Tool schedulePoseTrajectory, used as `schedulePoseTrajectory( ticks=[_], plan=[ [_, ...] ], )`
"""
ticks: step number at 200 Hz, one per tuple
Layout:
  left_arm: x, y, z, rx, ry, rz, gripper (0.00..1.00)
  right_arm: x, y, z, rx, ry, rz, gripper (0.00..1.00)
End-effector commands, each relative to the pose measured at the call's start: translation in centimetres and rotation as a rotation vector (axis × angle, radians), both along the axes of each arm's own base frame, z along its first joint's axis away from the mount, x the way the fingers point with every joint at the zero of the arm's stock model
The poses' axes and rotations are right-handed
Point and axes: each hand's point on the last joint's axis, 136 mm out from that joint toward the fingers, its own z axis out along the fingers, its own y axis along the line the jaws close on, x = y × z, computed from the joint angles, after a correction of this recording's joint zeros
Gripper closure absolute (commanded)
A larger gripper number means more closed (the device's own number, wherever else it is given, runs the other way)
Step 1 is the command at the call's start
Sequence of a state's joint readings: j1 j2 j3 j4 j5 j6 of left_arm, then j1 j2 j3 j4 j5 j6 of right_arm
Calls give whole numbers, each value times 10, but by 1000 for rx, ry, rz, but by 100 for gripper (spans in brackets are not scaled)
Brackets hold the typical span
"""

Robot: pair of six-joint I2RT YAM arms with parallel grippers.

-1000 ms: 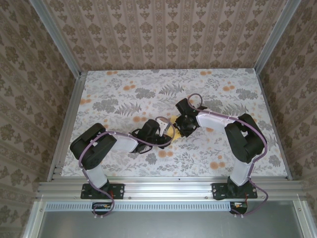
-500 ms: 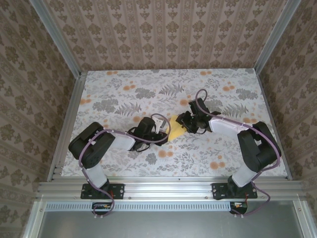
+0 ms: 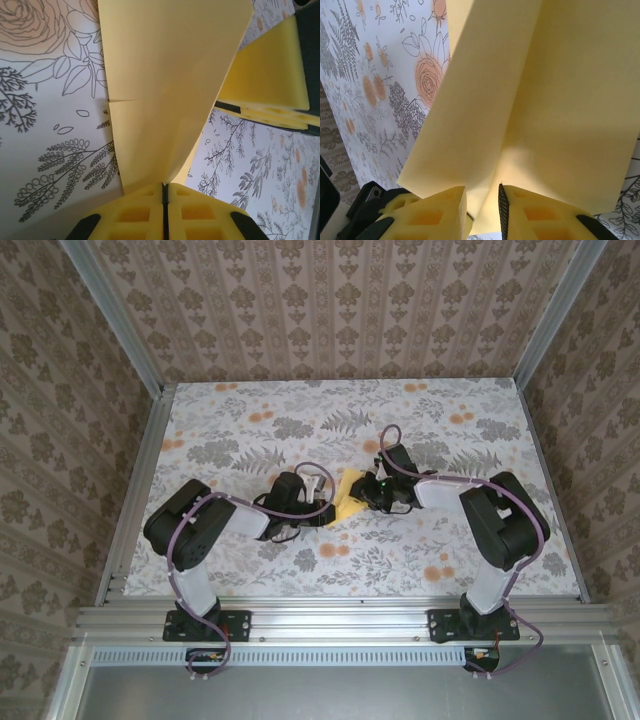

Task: Fold a paper plane with a square sheet of paper (pick it up from the middle)
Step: Fourth fold the wing at the center of the table.

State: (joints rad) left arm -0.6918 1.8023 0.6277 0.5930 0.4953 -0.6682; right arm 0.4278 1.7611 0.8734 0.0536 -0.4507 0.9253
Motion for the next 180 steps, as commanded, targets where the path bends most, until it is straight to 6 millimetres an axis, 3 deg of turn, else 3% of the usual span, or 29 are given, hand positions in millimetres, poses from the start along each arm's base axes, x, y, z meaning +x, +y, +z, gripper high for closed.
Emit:
schedulePoseTrajectory(
  ticks=[1, 50, 107, 180],
  plan=[
    [-4, 6, -14, 2, 65, 26, 91, -2, 2, -7, -16, 4, 45, 73],
    [-6, 6, -14, -7, 75, 19, 90, -2, -2, -27, -72, 83, 33, 64],
    [-5, 5, -12, -19, 87, 16, 89, -2, -7, -32, -131, 112, 20, 57],
    [3, -2, -4, -41, 94, 12, 71, -14, -13, -49, -184, 175, 10, 58]
  ],
)
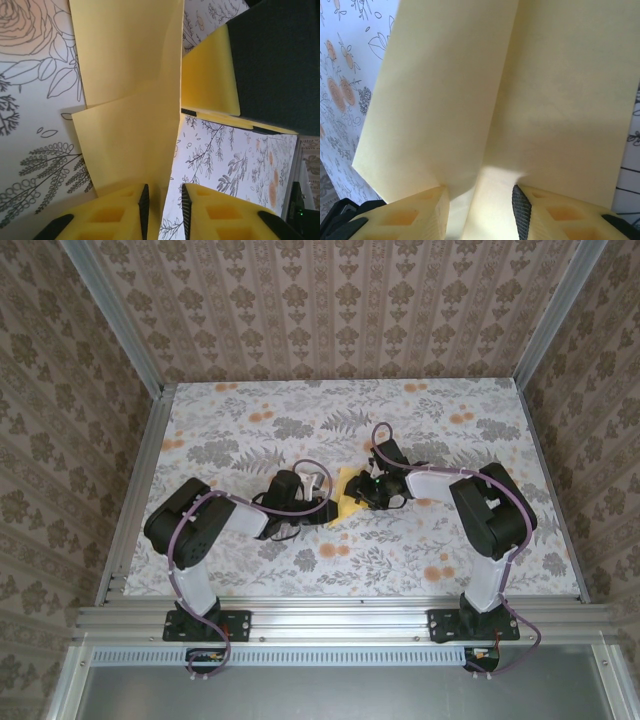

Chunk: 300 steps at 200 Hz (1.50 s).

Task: Fold a paper plane with a square sheet of paper (pick it up from the middle)
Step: Fourth fold the wing at the center of the table.

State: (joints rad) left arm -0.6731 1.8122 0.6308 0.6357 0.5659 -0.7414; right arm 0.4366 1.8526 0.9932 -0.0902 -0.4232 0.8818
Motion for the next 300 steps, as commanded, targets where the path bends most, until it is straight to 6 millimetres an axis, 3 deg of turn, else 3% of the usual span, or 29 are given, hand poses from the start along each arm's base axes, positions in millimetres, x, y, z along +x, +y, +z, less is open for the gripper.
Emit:
schedulePoseTrajectory(
  ticks=[1, 115, 200, 300],
  plan=[
    [3, 2, -13, 31, 35, 10, 71, -19, -15, -33, -104, 102, -16, 58],
    [7, 5, -31, 149, 80, 21, 72, -30, -25, -48, -162, 177, -68, 53],
    [11, 2, -25, 117, 116, 20, 86, -34, -30, -53, -184, 191, -75, 54],
    [17, 3, -6, 22, 167, 33, 76, -49, -57, -66, -419, 298, -109, 52]
  ],
)
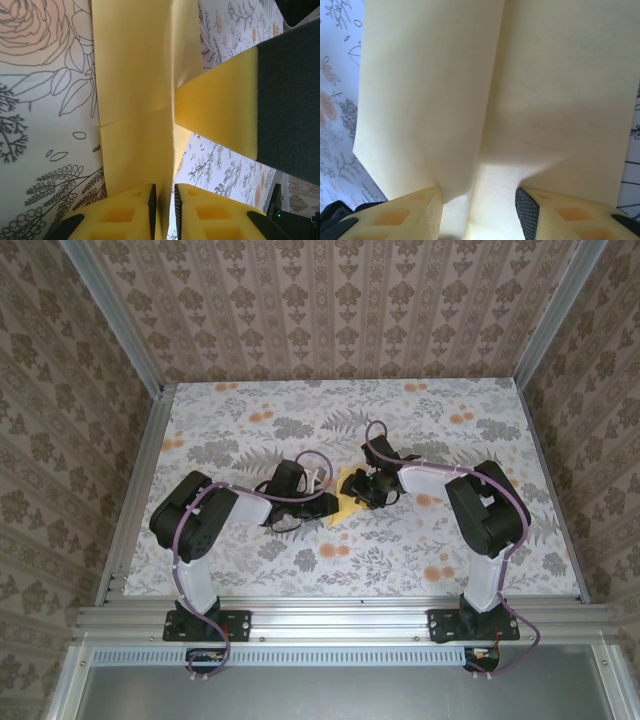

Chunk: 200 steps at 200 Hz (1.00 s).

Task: Fold a paper plane with a square sheet of paper (pick it up from the middle)
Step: Fourth fold the wing at the center of the table.

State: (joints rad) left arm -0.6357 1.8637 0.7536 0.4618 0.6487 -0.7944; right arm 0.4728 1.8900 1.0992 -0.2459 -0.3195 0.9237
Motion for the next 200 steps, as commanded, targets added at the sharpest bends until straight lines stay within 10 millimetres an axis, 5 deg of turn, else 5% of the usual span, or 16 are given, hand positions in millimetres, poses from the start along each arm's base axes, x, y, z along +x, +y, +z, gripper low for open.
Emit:
schedulePoseTrajectory(
  ticks=[1, 75, 200],
  plan=[
    [6, 7, -1, 11, 8, 31, 76, -52, -57, -62, -308, 243, -66, 52],
    [-2, 30, 16, 20, -36, 89, 66, -64, -65, -73, -391, 324, -145, 50],
    [4, 13, 35, -108, -89, 71, 78, -74, -75, -82, -473, 387, -193, 49]
  ],
)
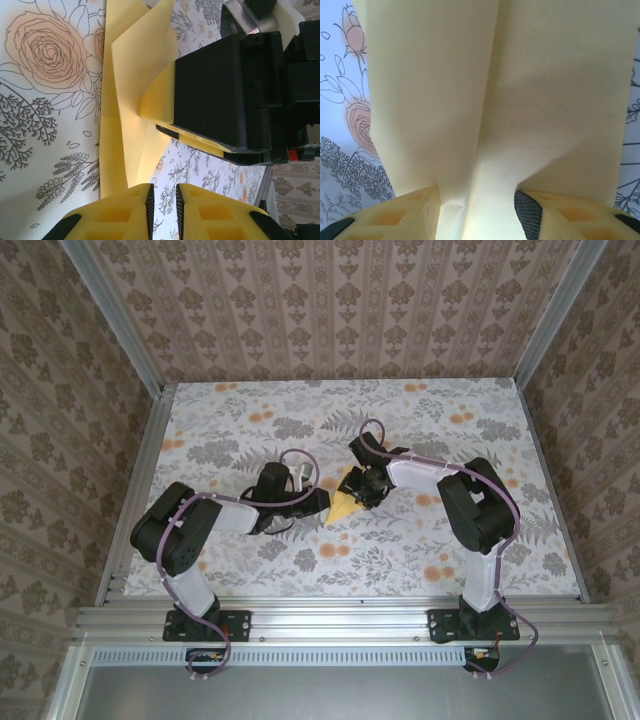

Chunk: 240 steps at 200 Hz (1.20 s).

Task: Fold a paper plane with a square sheet of paper (pick it up from the middle)
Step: Fourth fold the wing at the center of the table.

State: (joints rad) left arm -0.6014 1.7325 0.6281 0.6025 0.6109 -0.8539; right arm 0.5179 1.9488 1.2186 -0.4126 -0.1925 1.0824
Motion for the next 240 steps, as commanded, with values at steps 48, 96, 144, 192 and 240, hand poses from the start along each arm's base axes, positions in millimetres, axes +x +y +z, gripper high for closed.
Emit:
schedulePoseTrajectory(
  ticks=[48, 96, 144, 192, 240],
  plan=[
    [-2, -15, -8, -4, 13, -47, 81, -78, -77, -78, -360, 326, -59, 50],
    [-4, -15, -21, 36, 44, -60, 83, -80, -77, -80, -369, 333, -54, 50],
    [-7, -12, -33, 87, 60, -60, 84, -80, -76, -80, -375, 337, -47, 50],
    [-6, -8, -40, 127, 67, -48, 86, -81, -78, -81, -382, 341, -48, 50],
    [-4, -6, -37, 133, 54, -32, 86, -84, -80, -82, -394, 350, -57, 50]
  ],
)
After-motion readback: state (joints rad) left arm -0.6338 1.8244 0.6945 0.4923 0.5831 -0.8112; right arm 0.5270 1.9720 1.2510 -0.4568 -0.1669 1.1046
